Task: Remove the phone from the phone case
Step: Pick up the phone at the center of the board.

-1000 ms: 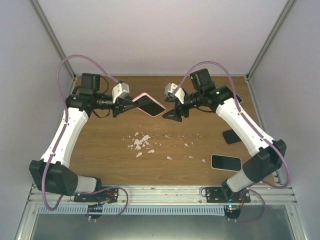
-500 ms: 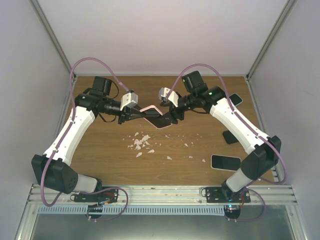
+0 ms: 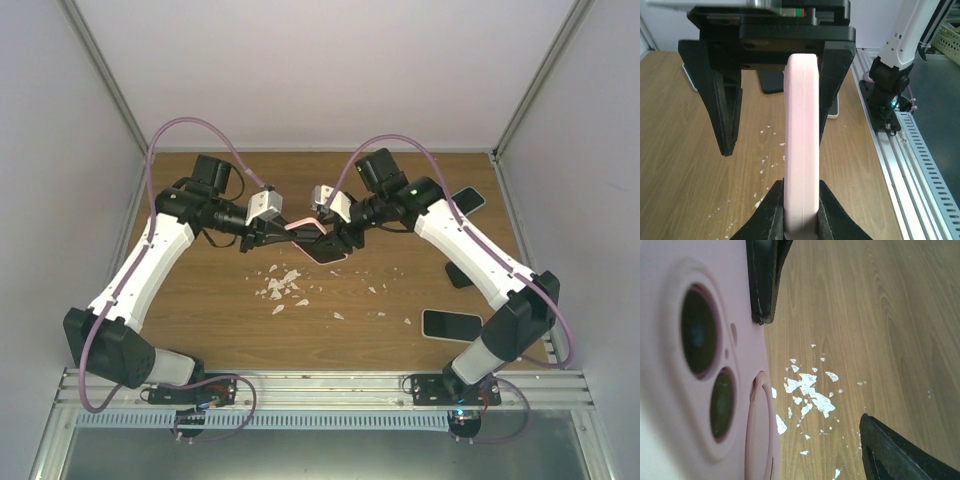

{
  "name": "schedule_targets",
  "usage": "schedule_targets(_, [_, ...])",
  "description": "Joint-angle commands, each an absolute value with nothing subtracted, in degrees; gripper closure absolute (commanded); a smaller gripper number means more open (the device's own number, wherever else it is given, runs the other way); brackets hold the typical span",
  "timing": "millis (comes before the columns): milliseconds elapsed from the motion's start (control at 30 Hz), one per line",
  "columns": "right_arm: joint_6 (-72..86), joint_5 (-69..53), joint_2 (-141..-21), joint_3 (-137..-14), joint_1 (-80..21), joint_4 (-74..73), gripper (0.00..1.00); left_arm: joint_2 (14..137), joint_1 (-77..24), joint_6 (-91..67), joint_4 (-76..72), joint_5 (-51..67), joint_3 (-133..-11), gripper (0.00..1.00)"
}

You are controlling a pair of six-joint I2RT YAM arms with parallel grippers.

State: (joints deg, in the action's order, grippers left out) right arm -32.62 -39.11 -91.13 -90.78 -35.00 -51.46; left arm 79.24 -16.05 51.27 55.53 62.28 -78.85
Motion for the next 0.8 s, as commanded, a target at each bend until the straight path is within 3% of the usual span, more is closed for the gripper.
schedule_targets(0, [-33.11, -38.77, -90.35, -88.64, -36.46, -50.04, 0.37, 76.84, -17.53, 51.72, 55.06, 66.52, -79.75, 1.0])
schedule_targets(767, [-34.63, -40.96, -90.49, -91.0, -37.26, -52.93, 0.65, 77.7, -17.9, 52.45, 56.03, 64.25, -77.85, 1.0])
